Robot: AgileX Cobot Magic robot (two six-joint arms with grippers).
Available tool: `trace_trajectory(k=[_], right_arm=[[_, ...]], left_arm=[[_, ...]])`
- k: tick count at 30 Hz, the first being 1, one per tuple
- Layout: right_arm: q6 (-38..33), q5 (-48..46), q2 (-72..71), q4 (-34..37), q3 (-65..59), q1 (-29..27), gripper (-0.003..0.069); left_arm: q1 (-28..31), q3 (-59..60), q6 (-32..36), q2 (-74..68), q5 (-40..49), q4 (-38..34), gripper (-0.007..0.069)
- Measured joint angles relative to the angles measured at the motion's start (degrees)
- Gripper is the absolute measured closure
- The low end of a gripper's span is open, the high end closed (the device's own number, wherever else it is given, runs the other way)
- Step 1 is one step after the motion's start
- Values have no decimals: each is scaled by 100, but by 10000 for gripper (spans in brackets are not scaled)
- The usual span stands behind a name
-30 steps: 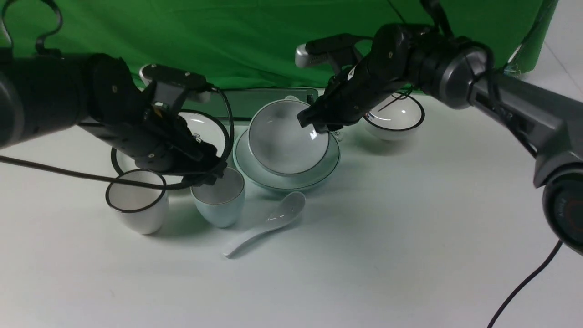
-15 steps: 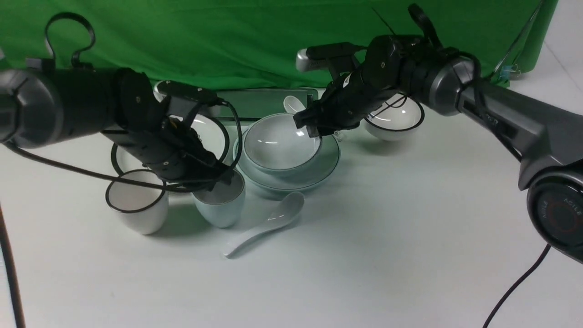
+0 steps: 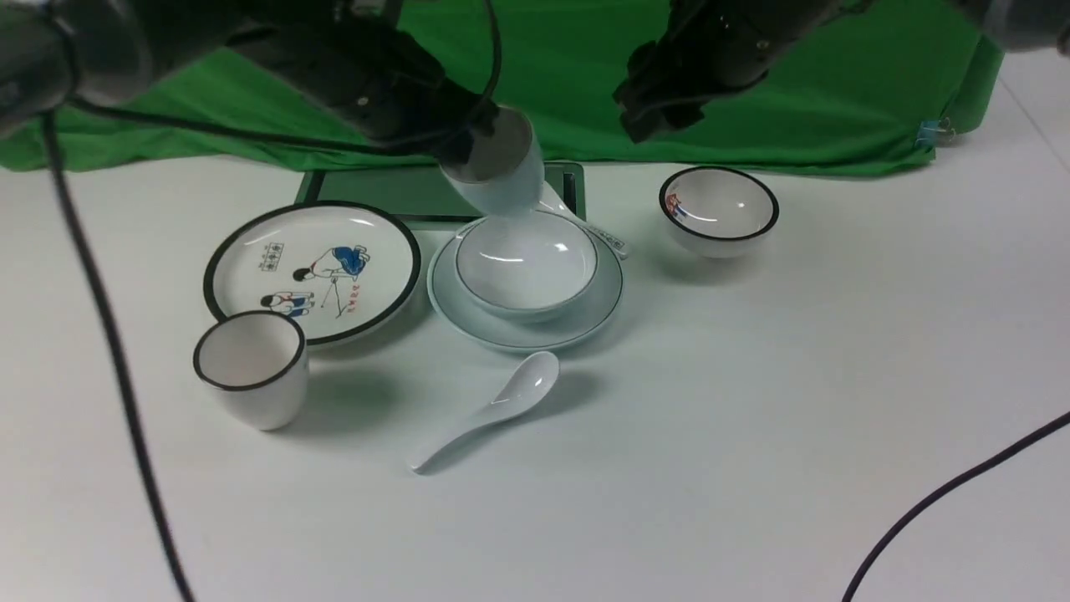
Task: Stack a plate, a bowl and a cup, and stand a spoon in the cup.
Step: Use the left arm to put the blue teacup into the blue rice bowl in the middle, then use the right arm to grab a blue soup spoon
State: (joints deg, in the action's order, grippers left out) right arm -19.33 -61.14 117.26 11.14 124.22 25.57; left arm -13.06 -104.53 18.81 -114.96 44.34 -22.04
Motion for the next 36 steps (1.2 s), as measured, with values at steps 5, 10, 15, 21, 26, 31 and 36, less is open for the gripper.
trace_trajectory(k=[5, 10, 15, 21, 26, 31, 36], right_arm=[[-4, -416, 17, -37, -118, 0, 266], [-25, -509, 21, -53, -277, 0, 266], [-273, -574, 21, -53, -319, 0, 266], [-736, -811, 21, -26, -318, 66, 260], [-1151, -839, 21, 49, -318, 315, 223], [-1314, -839, 9, 61, -318, 519, 211], [-1816, -833, -47, 204, -528, 756, 210]], left_arm=[[-81, -1010, -21, -1059, 629, 46, 624], [-270, -1537, -223, -1681, 999, 470, 624], [-400, -1601, -423, -1687, 1013, 879, 586], [-407, -1874, -645, -1716, 1247, 985, 355], [-407, -2349, -891, -1468, 2097, 1324, 169], [-382, -2107, -1005, -592, 2435, 2056, 153], [139, -547, -1101, 879, 2470, 2204, 286]])
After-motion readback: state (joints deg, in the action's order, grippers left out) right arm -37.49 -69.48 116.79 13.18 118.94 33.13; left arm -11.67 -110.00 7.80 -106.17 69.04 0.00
